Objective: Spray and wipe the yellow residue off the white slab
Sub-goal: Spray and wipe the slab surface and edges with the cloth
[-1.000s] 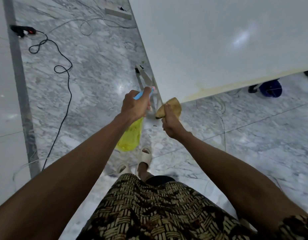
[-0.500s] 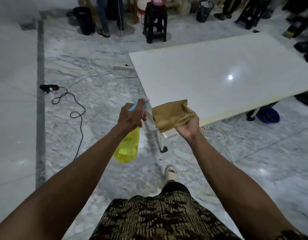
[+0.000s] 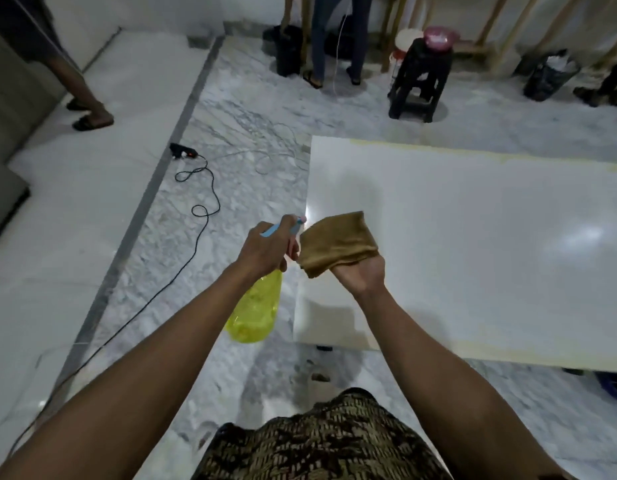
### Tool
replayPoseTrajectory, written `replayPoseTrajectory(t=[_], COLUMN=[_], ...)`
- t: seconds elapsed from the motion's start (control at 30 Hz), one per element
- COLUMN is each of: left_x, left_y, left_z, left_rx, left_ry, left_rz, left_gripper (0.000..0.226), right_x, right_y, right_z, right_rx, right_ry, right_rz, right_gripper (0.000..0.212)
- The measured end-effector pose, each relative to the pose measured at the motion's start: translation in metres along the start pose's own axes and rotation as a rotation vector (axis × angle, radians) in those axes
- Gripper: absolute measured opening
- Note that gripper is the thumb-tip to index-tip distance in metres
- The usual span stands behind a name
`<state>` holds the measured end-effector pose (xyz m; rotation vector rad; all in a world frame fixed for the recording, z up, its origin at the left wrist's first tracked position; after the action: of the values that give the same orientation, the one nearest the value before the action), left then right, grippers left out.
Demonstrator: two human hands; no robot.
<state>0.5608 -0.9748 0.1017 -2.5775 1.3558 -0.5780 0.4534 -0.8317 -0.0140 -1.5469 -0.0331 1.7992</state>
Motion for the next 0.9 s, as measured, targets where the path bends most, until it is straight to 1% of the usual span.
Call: replayPoseTrajectory(t=[0.07, 0.13, 0.23, 0.37, 0.5, 0.63, 0.77, 0.9], left_x=[-0.013, -0.026, -0.036, -0.046, -0.053, -0.066, -0.094, -0.133], left_y=[-0.001, -0.004, -0.011, -0.031, -0.063, -0.111, -0.168, -0.218], left_z=[0.003, 0.007, 0.015, 0.024, 0.035, 0.047, 0.061, 0.078], left_rx=[0.026, 0.059, 0.132, 0.165, 0.217, 0.257, 0.28, 0.32], left_ry=[-0.018, -0.026, -0.043, -0.074, -0.11, -0.095, -0.142, -0.179], left_rz=[-0.02, -0.045, -0.1, -0.182, -0.282, -0.407, -0.525, -0.619], left_gripper=[0.039, 0.043, 0.063, 0.069, 0.083, 0.083, 0.083, 0.071], right_x=[-0.002, 0.005, 0.01, 0.002, -0.002, 0.008, 0.034, 0.064], right_y=[0.001, 0.003, 0.002, -0.007, -0.019, -0.048, -0.088, -0.127], right_z=[0.012, 0.021, 0.024, 0.017, 0.004, -0.01, -0.013, -0.014], right_rx=[-0.051, -0.089, -0.14, -0.2, -0.293, -0.384, -0.511, -0.601], right_ry=[-0.052, -0.074, -0.087, -0.175, -0.246, -0.321, -0.332, -0.439], right_rz=[0.067, 0.044, 0.004, 0.056, 0.096, 0.174, 0.209, 0.22], right_gripper=[0.061, 0.06, 0.05, 0.051, 0.047, 0.059, 0.057, 0.06])
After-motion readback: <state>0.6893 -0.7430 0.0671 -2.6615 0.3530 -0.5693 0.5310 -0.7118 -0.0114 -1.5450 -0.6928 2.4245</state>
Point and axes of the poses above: each hand's wrist, its own y-axis towards the middle knuckle, its own x-axis out of the back of the hand, z = x × y, the point moved 7 cm from there along y, towards the middle knuckle, and after that the axes turned 2 degrees about -y, right-handed, at the moved point
